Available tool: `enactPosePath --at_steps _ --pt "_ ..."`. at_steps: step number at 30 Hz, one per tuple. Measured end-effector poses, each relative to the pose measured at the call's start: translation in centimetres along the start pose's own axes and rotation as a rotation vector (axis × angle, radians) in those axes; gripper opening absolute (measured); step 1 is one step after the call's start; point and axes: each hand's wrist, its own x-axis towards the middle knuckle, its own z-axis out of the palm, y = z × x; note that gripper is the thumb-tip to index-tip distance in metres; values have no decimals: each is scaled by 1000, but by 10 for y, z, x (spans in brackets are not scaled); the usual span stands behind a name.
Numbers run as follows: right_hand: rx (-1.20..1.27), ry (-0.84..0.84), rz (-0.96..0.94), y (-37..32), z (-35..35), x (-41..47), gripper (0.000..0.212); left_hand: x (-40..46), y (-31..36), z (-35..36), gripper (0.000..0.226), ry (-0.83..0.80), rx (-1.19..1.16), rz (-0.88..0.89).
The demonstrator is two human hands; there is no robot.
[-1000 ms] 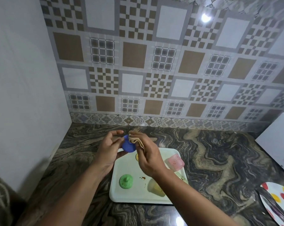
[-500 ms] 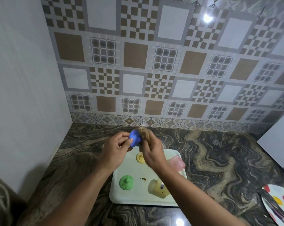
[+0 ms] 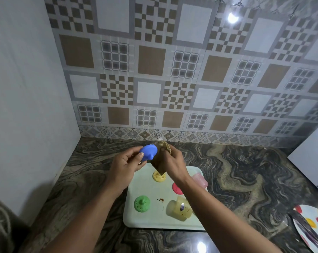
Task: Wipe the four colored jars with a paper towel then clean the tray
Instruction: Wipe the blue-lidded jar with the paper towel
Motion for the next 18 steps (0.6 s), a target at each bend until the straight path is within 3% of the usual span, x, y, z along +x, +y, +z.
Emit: enactPosePath --at_steps 4,8,14,18 --pt "34 -64 -128 -11 5 -8 15 8 -2 2 25 153 -98 -94" --pt "5 -67 -181 0 19 -13 22 10 -11 9 37 246 39 -98" --pt "7 -108 -139 11 22 -16 13 2 -22 11 56 134 200 -181" --pt "-29 -219 -86 8 16 -15 19 0 -26 7 38 192 122 -126"
